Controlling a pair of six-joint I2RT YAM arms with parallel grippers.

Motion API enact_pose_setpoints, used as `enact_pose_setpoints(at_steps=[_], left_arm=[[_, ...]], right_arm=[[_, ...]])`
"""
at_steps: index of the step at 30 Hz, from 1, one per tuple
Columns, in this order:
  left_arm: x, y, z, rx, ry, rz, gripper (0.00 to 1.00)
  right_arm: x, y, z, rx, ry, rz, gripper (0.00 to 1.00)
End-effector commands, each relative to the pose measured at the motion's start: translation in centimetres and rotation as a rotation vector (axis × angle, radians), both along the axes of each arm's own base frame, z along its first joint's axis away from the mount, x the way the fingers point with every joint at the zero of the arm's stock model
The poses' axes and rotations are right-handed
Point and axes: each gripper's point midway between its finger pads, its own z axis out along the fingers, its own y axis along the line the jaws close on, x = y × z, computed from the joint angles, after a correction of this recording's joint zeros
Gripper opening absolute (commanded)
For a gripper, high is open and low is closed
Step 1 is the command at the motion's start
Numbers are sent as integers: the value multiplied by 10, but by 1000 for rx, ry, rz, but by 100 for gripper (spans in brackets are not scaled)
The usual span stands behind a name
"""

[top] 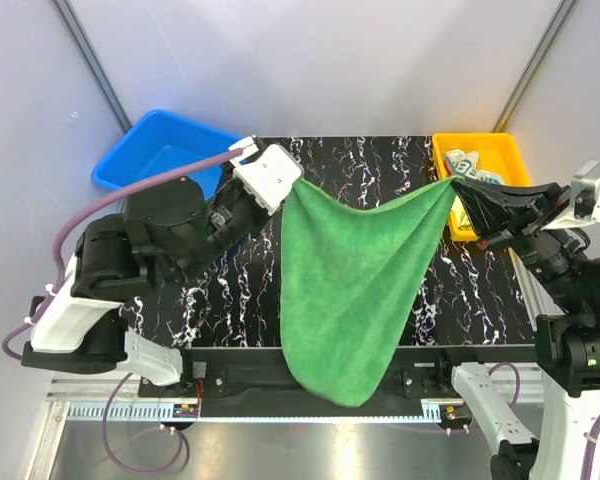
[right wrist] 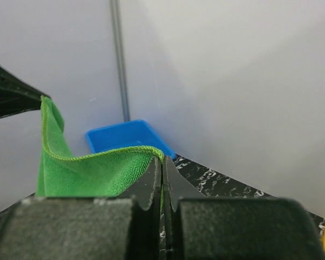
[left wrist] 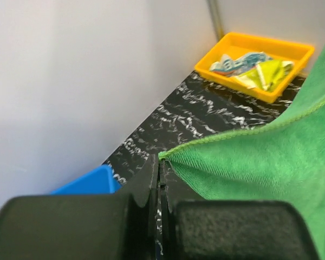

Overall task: Fold and stack the towels
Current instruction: Flatten out the crumpled towel, then fold the towel

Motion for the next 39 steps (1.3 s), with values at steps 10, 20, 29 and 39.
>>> enact_pose_setpoints(at_steps=[10, 20, 29, 39], left_arm=[[169, -18, -61, 67, 87, 136, 0], [349, -26, -186, 145, 213, 226, 0], [392, -27, -280, 332, 250, 250, 0], [345, -10, -291, 403, 256, 249, 0]], right_arm=[[208, -30, -66, -70, 195, -260, 0], [364, -26, -169, -187, 290, -260, 0], [421, -19, -255, -253, 357, -194, 0], [375, -24, -318, -280, 598, -187, 0]])
